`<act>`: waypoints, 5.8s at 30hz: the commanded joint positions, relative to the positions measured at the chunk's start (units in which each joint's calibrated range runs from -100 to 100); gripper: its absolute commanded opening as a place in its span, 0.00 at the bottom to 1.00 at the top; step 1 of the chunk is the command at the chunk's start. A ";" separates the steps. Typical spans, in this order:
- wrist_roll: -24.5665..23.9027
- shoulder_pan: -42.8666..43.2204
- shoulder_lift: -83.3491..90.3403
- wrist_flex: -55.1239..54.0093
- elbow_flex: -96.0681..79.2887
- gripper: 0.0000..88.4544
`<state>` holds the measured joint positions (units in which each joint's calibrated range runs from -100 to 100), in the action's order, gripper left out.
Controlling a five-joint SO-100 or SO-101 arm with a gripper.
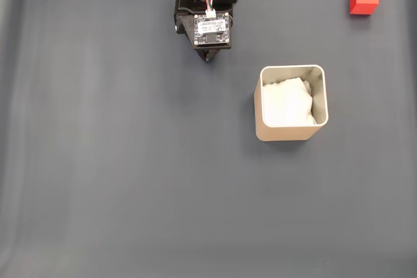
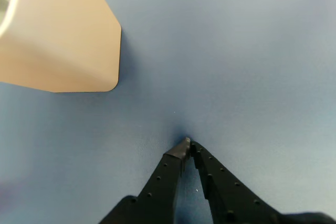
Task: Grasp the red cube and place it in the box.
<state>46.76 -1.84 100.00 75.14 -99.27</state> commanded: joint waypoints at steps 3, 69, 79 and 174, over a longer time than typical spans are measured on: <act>0.00 -0.25 -0.09 1.06 -0.55 0.01; -0.10 -0.25 -0.09 1.06 -0.55 0.01; -0.05 -0.25 -0.09 1.06 -0.55 0.00; 4.35 57.96 -44.14 5.16 68.92 0.00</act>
<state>52.63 49.42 56.67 75.95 -35.34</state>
